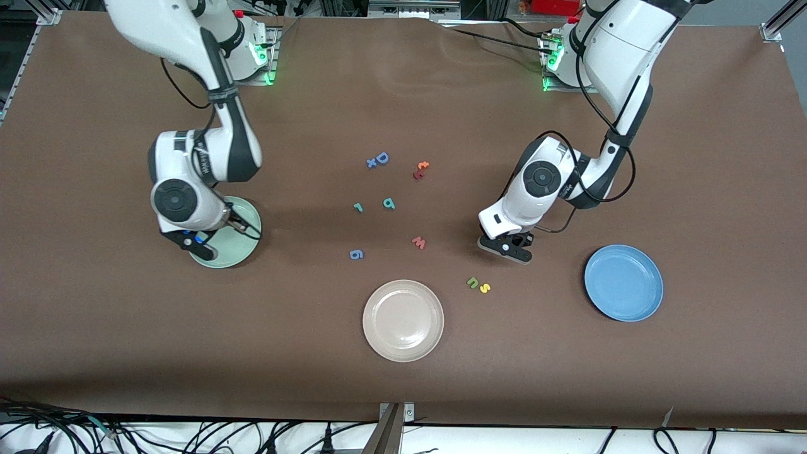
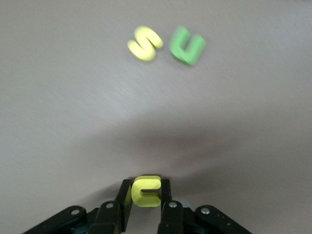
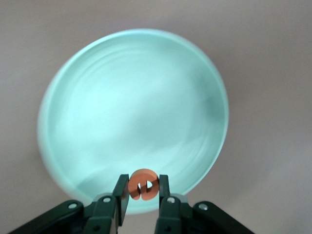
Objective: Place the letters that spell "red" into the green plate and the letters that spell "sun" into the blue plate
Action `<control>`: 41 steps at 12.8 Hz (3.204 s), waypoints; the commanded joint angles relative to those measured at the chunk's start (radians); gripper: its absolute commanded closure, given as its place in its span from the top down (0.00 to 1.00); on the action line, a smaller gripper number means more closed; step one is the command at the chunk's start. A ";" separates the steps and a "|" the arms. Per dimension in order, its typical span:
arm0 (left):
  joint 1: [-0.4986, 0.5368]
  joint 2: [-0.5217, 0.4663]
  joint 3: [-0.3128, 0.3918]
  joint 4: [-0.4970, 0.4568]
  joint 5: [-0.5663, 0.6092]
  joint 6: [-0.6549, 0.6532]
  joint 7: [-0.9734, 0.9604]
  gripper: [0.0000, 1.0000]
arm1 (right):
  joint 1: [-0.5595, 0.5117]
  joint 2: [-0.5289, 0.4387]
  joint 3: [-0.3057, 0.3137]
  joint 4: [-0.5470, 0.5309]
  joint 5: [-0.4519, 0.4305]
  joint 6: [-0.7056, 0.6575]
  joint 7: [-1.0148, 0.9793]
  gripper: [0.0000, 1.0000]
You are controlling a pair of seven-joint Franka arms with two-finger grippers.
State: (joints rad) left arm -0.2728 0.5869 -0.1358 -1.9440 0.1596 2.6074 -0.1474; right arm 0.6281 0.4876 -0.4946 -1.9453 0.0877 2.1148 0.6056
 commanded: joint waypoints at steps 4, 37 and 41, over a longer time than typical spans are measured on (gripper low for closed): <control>0.060 -0.090 0.096 0.008 -0.045 -0.050 0.241 0.23 | -0.021 0.048 0.011 -0.061 0.088 0.085 -0.083 0.83; -0.160 0.060 0.162 0.243 -0.344 -0.049 -0.602 1.00 | 0.159 0.158 0.380 0.128 0.087 0.294 0.428 0.13; -0.200 0.119 0.162 0.307 -0.348 -0.049 -0.889 1.00 | 0.156 0.080 0.268 0.138 0.086 0.118 0.247 0.13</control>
State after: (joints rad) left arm -0.4525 0.6557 0.0130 -1.6965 -0.1603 2.5706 -0.9481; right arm 0.7880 0.6321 -0.1694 -1.8012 0.1748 2.3367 0.9689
